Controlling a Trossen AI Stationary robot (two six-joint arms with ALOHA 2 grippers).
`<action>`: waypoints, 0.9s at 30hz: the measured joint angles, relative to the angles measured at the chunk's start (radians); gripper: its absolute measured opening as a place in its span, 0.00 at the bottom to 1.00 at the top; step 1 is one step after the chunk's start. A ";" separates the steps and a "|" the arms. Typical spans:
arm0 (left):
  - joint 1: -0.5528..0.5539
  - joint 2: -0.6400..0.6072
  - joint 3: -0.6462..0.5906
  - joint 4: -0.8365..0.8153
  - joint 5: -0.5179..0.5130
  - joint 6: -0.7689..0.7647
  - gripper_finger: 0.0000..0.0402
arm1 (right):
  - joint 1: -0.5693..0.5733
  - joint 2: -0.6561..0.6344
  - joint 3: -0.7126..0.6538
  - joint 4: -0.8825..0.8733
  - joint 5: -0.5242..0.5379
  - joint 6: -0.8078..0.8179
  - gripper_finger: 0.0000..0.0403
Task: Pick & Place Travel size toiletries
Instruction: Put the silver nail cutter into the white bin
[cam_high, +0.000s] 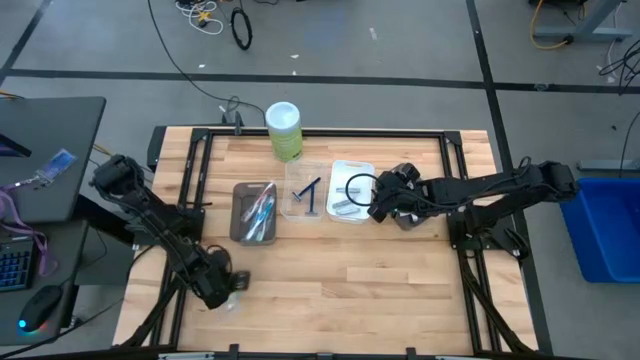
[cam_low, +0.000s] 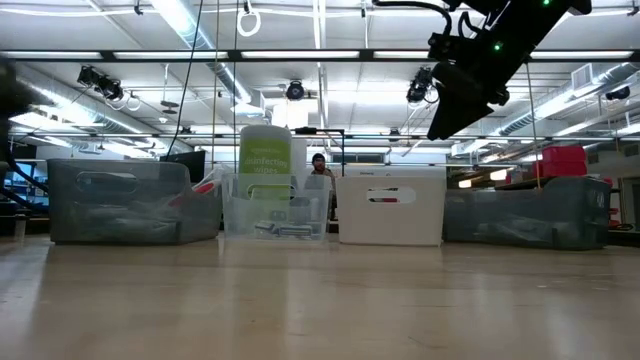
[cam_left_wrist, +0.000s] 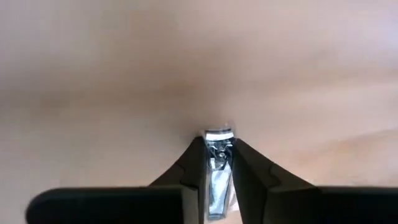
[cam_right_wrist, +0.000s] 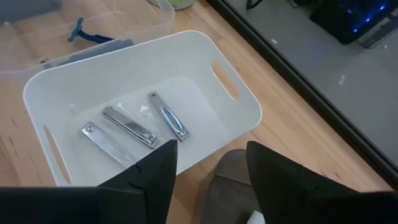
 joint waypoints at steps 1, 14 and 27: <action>0.005 0.002 0.011 0.002 -0.108 0.016 0.14 | 0.000 0.000 0.000 0.000 0.000 -0.001 0.49; 0.329 -0.003 0.303 0.143 -0.647 1.085 0.14 | -0.001 0.000 0.000 0.094 -0.003 -0.030 0.51; 0.765 0.109 0.364 0.470 -0.396 1.953 0.14 | 0.000 0.000 0.000 0.070 -0.609 -0.259 0.46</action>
